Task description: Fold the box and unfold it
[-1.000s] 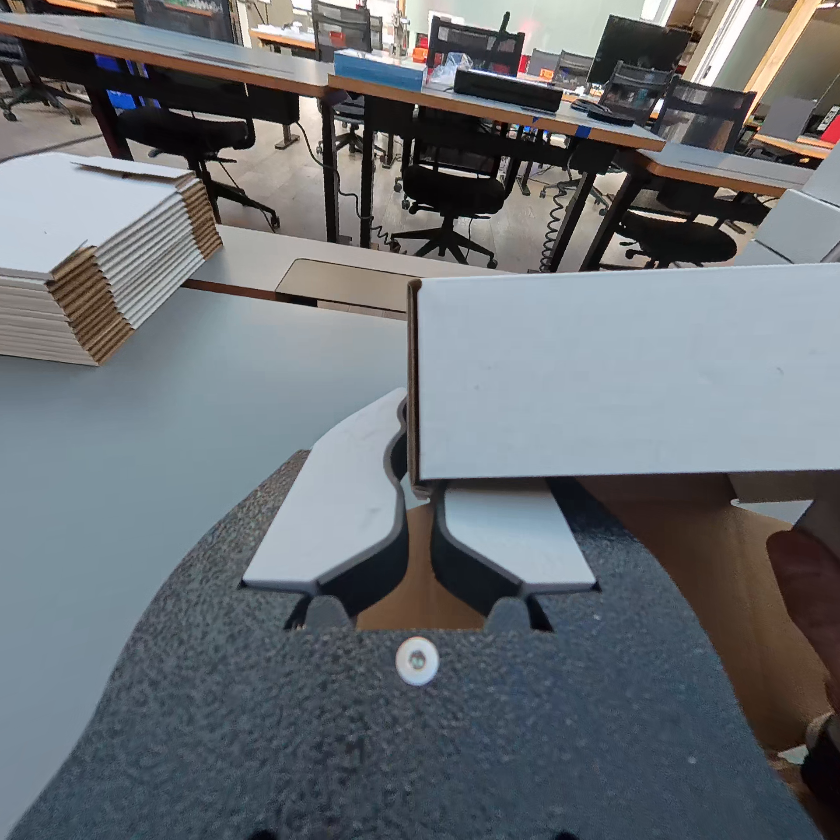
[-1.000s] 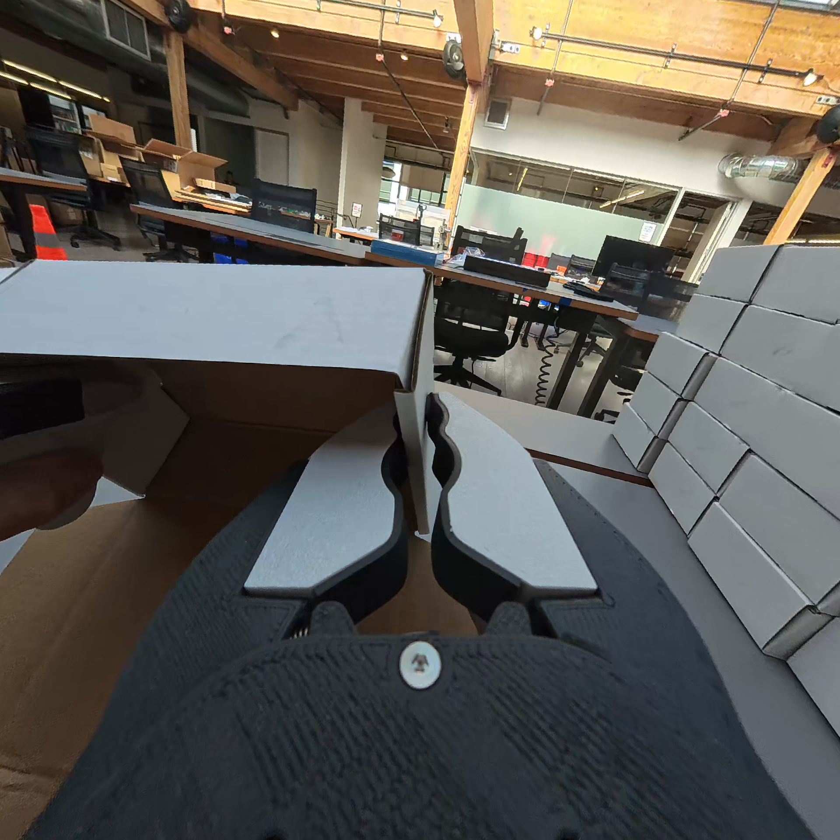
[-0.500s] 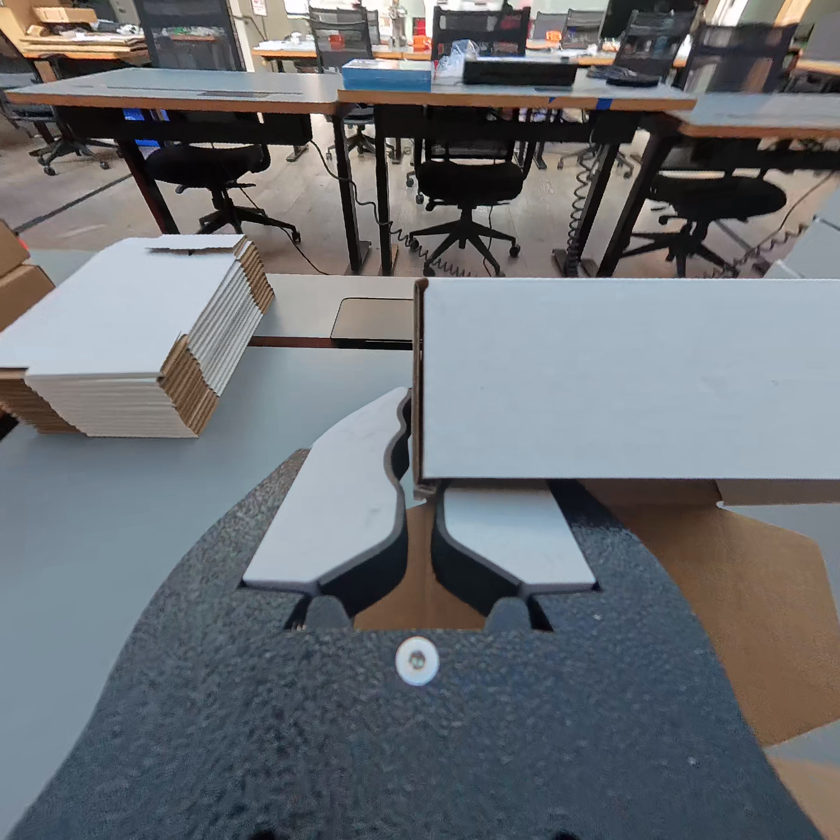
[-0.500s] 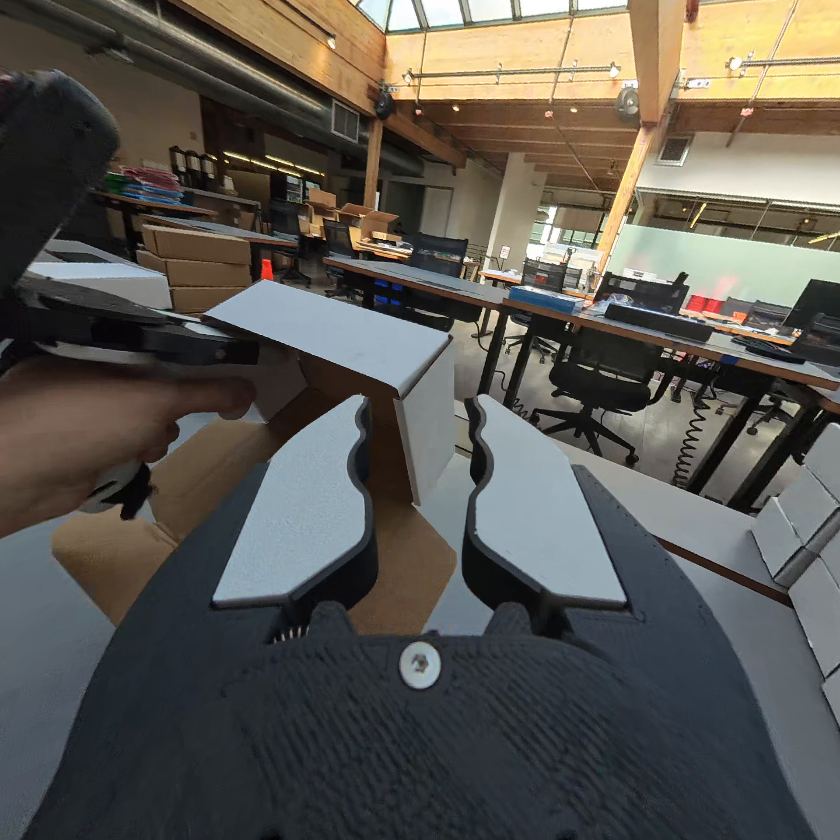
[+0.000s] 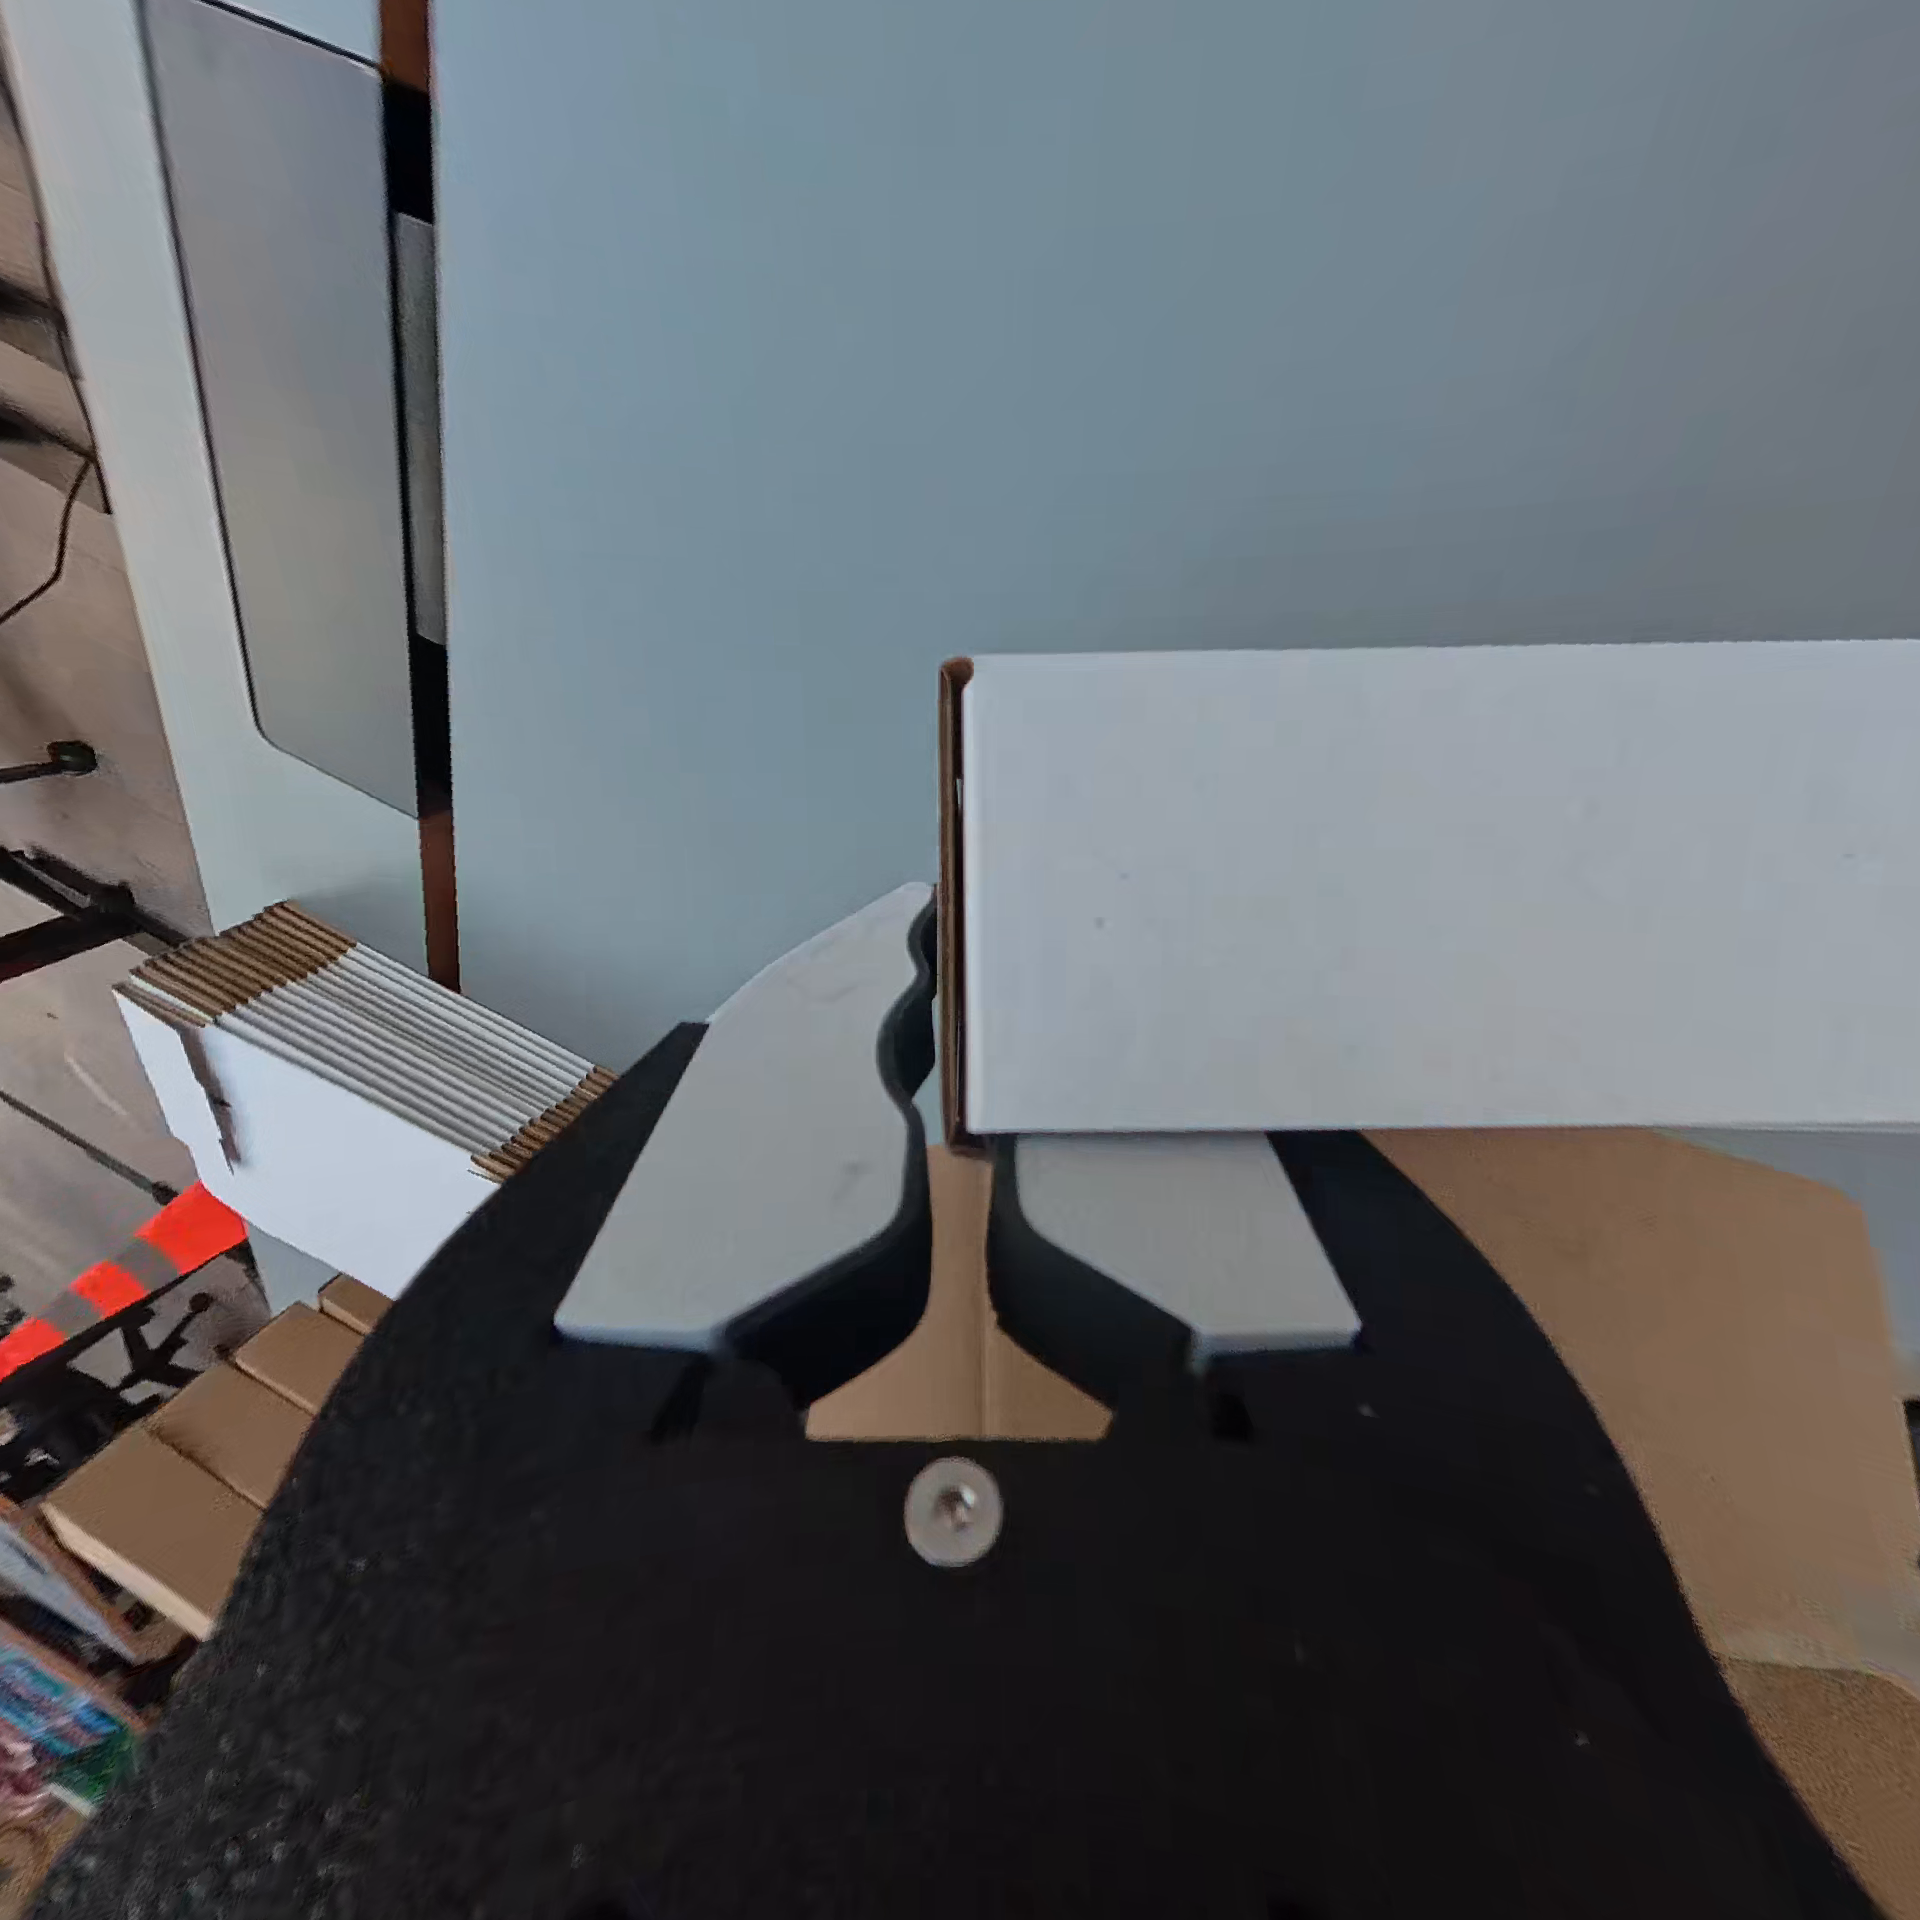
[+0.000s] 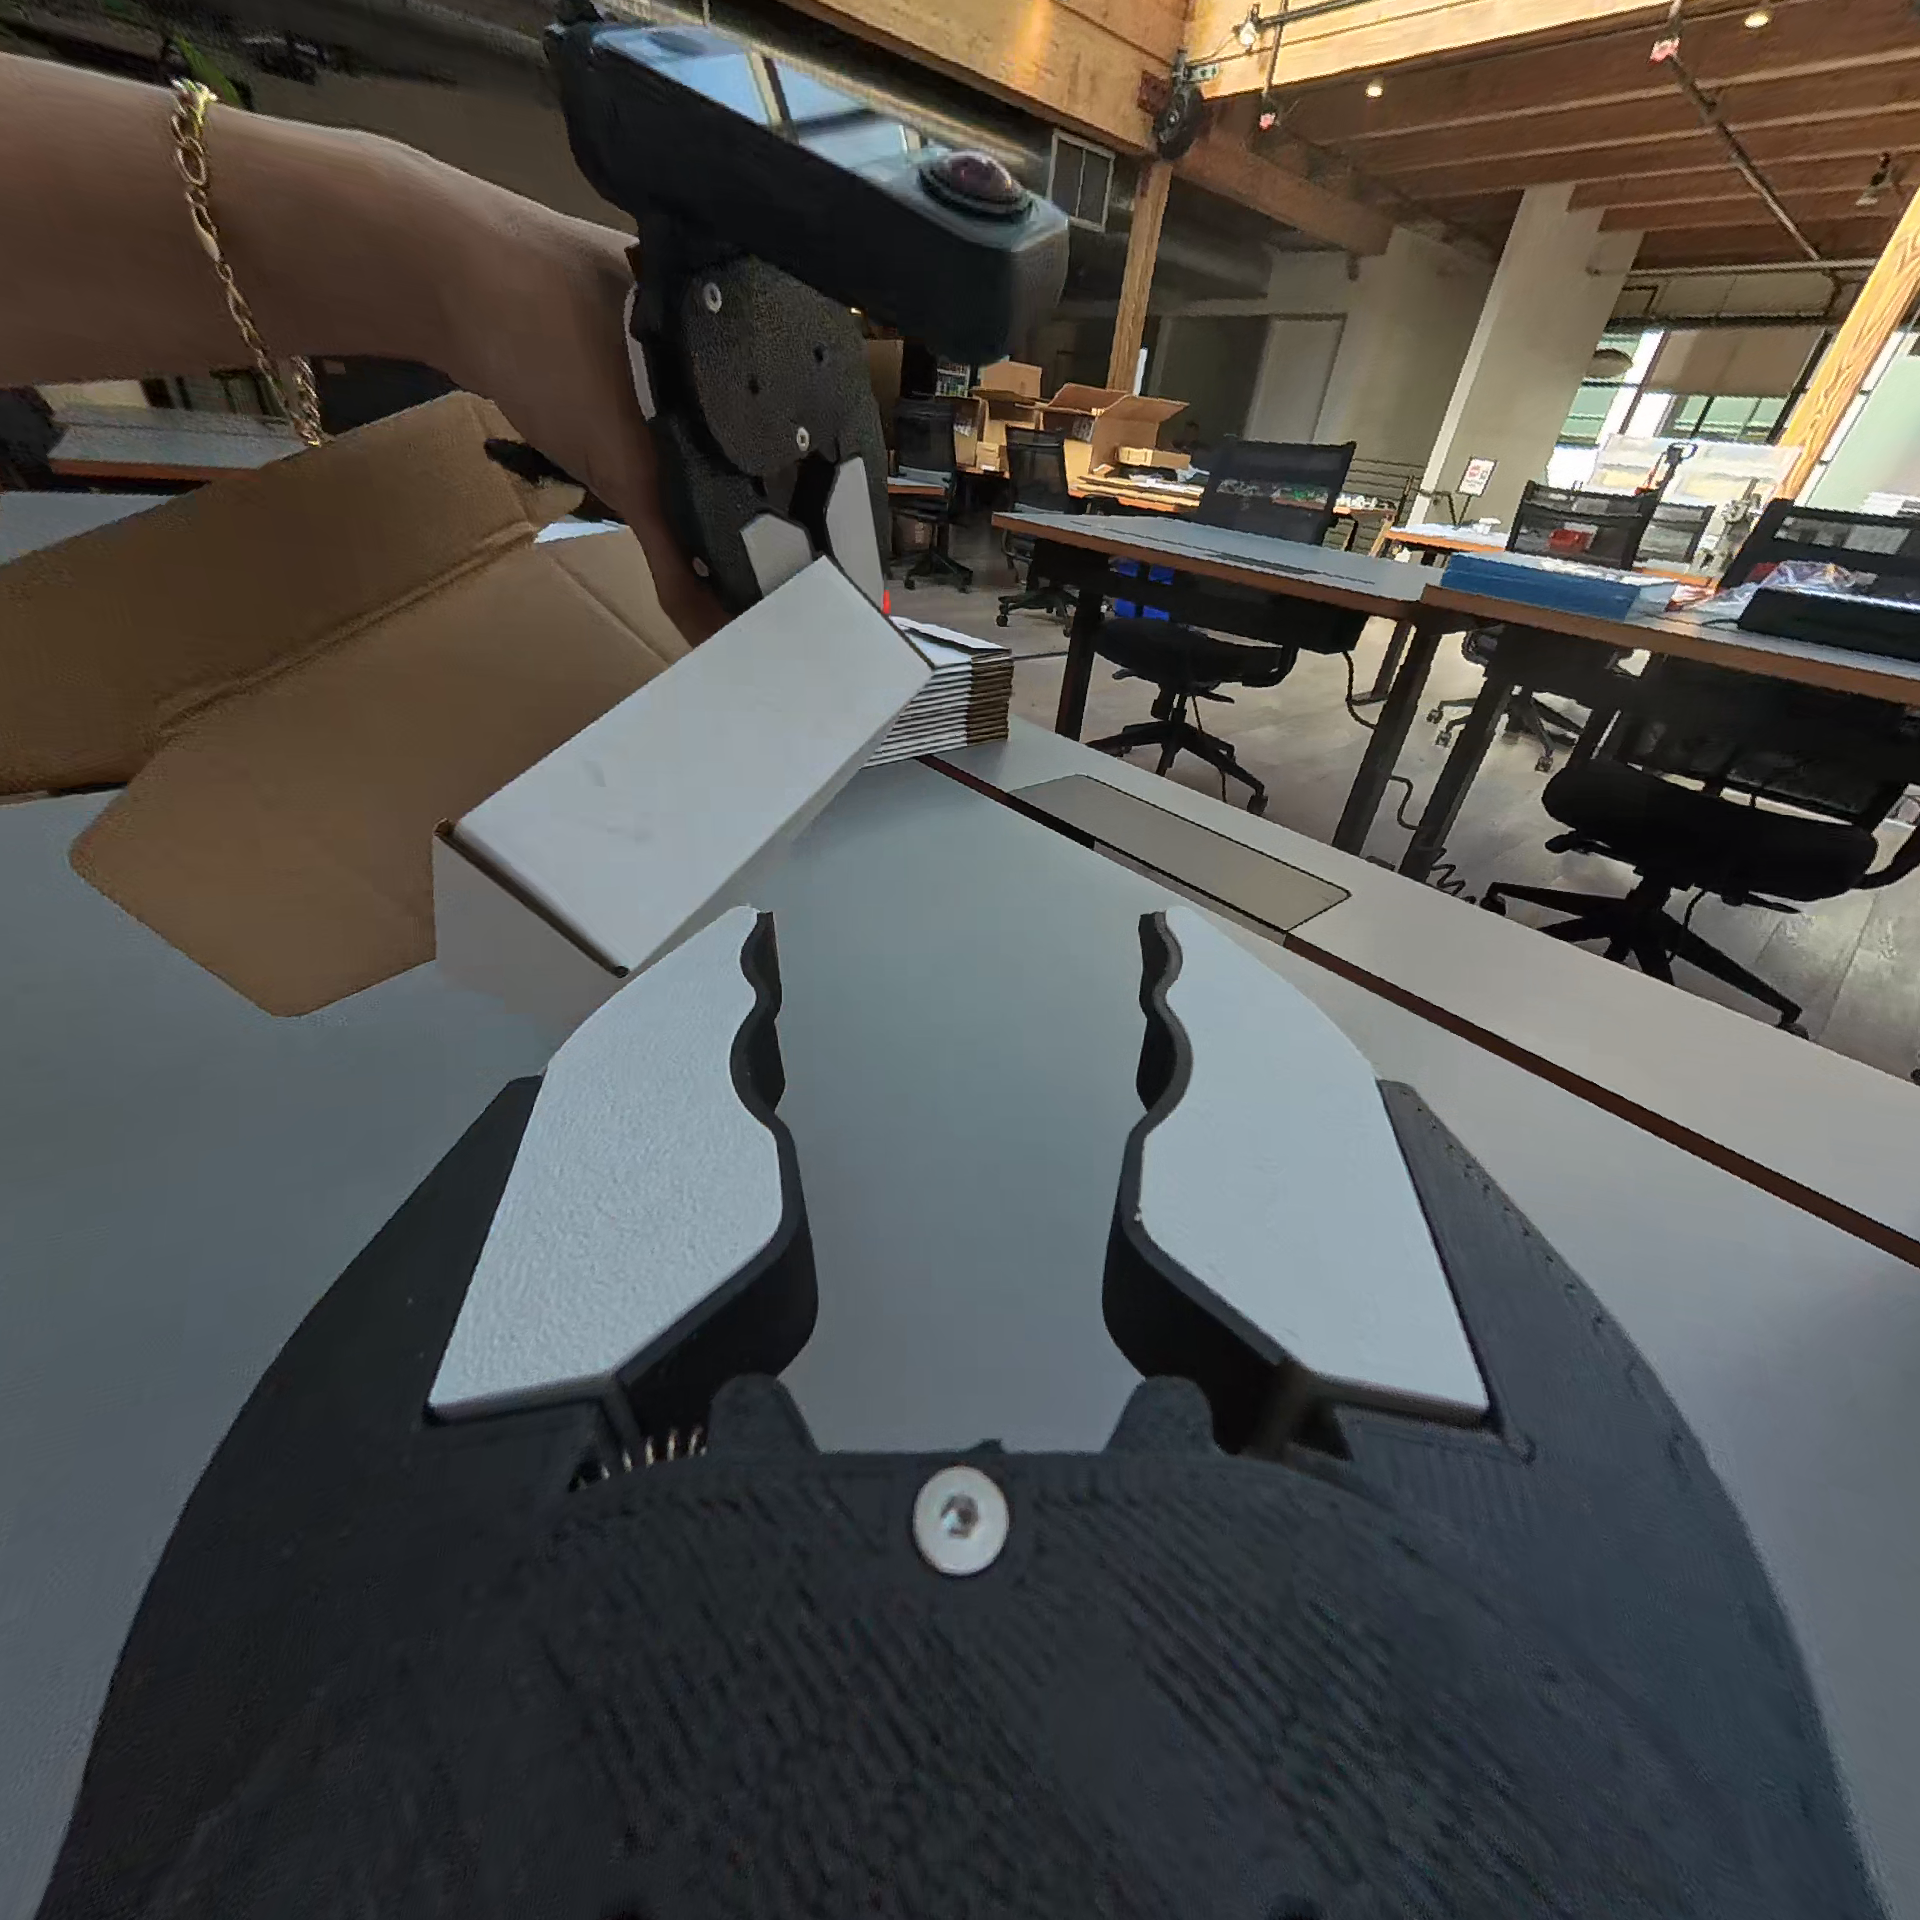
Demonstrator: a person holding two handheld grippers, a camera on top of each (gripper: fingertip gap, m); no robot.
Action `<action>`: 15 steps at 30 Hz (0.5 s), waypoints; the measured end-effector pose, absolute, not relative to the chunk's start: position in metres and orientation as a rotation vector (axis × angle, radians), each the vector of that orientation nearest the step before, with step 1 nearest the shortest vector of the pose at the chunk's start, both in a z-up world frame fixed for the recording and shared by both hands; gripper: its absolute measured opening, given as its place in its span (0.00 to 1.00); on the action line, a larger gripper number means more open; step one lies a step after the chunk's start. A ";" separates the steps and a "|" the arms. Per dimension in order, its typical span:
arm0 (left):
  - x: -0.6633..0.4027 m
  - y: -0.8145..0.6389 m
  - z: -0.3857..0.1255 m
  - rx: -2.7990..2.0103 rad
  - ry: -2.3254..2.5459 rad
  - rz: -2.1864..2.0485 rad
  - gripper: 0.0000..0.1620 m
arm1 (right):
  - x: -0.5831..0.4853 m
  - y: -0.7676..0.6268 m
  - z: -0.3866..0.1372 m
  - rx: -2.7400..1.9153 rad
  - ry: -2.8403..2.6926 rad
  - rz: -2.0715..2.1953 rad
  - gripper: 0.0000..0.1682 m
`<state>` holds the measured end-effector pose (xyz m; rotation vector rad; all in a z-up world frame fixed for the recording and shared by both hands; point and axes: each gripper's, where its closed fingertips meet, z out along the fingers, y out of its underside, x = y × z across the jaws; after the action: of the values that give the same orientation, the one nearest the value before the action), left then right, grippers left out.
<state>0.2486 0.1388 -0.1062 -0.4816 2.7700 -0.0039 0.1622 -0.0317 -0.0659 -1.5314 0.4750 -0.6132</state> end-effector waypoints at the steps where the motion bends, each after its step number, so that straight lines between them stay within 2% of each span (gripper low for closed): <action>1: 0.244 0.138 -0.113 -0.421 2.811 0.087 0.03 | 0.164 -0.038 -0.068 -1.519 0.489 -0.615 0.40; 9: 0.215 0.123 -0.171 -0.043 2.977 0.649 0.03 | 0.178 -0.078 -0.081 -1.510 0.560 -0.659 0.39; 15: 0.204 0.126 -0.204 0.258 2.868 1.100 0.03 | 0.186 -0.111 -0.078 -1.469 0.642 -0.674 0.38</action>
<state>0.2038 0.1256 -0.2044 0.2580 2.8680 1.0996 0.1859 -0.1115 -0.0785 -1.4691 0.6419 -0.6739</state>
